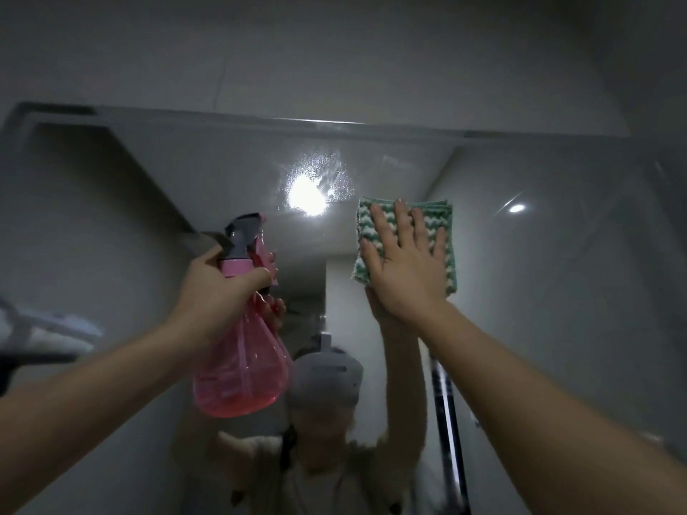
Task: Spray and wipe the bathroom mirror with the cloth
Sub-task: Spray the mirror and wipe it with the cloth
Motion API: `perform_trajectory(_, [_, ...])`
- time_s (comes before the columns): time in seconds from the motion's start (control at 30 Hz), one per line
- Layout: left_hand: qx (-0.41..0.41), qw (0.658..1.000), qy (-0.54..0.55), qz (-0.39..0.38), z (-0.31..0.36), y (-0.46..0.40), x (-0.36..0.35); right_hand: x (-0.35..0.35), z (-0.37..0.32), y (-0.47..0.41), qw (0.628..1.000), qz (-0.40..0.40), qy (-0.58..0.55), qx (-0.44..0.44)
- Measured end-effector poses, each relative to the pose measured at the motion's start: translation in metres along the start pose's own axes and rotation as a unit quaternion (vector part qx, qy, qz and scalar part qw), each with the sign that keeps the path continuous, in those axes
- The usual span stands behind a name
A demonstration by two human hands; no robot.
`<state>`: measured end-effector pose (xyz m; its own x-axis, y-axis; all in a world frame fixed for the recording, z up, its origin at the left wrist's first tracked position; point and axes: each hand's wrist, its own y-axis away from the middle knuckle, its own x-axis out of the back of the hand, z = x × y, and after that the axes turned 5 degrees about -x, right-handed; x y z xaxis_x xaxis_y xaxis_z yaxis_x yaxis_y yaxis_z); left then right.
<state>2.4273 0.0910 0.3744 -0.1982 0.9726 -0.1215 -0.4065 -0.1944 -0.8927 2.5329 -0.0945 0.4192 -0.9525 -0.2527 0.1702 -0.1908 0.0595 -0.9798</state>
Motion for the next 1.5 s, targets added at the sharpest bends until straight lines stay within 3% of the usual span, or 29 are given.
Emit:
perform_trajectory(0.13, [-0.010,1.000,-0.020,0.012,0.013,-0.007,0.016,-0.006,-0.052,-0.015,0.998,-0.008,-0.034,-0.051])
perform_trajectory(0.5, [-0.045,0.995,-0.077,0.052,0.018,-0.028,0.087,-0.022,-0.192,-0.037,0.994,-0.024,-0.020,0.100])
perform_trajectory(0.83, [-0.068,0.990,-0.111,0.060,0.020,-0.065,0.060,-0.005,-0.143,-0.079,0.966,-0.036,0.024,0.255])
perform_trajectory(1.23, [-0.064,0.995,-0.080,0.019,0.023,-0.098,-0.021,0.024,0.023,-0.124,0.995,-0.007,0.013,0.100])
perform_trajectory(1.37, [-0.049,0.995,-0.084,0.006,0.021,-0.099,-0.019,0.025,0.033,-0.125,0.996,0.008,0.014,0.083])
perform_trajectory(1.5, [-0.047,0.997,-0.063,0.021,0.026,-0.101,-0.002,0.021,0.005,-0.129,1.000,0.019,-0.019,-0.009])
